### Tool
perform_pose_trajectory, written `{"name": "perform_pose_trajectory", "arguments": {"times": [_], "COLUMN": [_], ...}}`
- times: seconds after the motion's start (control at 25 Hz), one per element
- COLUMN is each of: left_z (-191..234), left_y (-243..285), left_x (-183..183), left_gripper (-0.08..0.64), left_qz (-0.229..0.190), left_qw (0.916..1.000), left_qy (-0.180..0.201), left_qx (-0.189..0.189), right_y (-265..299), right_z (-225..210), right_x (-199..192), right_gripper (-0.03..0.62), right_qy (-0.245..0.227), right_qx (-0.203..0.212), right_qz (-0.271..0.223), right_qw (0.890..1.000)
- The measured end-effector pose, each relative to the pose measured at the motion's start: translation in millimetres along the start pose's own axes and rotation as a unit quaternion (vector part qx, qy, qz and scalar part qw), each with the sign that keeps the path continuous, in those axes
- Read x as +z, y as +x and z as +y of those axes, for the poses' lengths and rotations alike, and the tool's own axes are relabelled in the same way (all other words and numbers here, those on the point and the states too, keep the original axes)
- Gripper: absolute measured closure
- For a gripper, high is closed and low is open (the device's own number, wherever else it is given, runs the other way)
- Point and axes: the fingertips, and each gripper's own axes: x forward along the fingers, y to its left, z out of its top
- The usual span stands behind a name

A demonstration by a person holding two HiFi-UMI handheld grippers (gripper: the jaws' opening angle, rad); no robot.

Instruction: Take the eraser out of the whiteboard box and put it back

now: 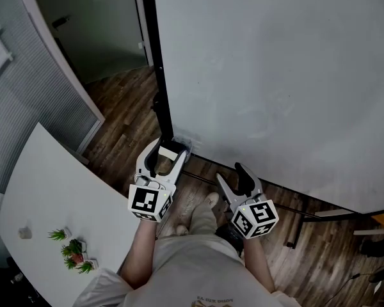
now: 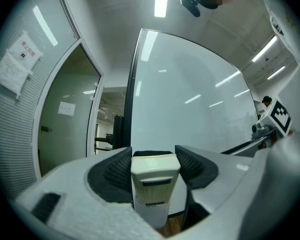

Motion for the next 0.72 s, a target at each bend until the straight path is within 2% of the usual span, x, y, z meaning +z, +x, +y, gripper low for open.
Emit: {"name": "perform_pose_trajectory", "arguments": {"times": [0.72], "left_z": [0.5], "left_y": [-33.4], "left_x": [20.5], "left_gripper": [0.295], "left_qz": [-0.021], "left_qw": [0.9997], "left_qy": [0.008], "left_qx": [0.012], "right_y": [-10.5], "right_z": [22.5], "right_x": [7.9], "right_gripper": [0.316], "right_qy": [-0.013], "right_qx": [0.011], "right_qz": [-0.015], "right_qw": [1.000]}}
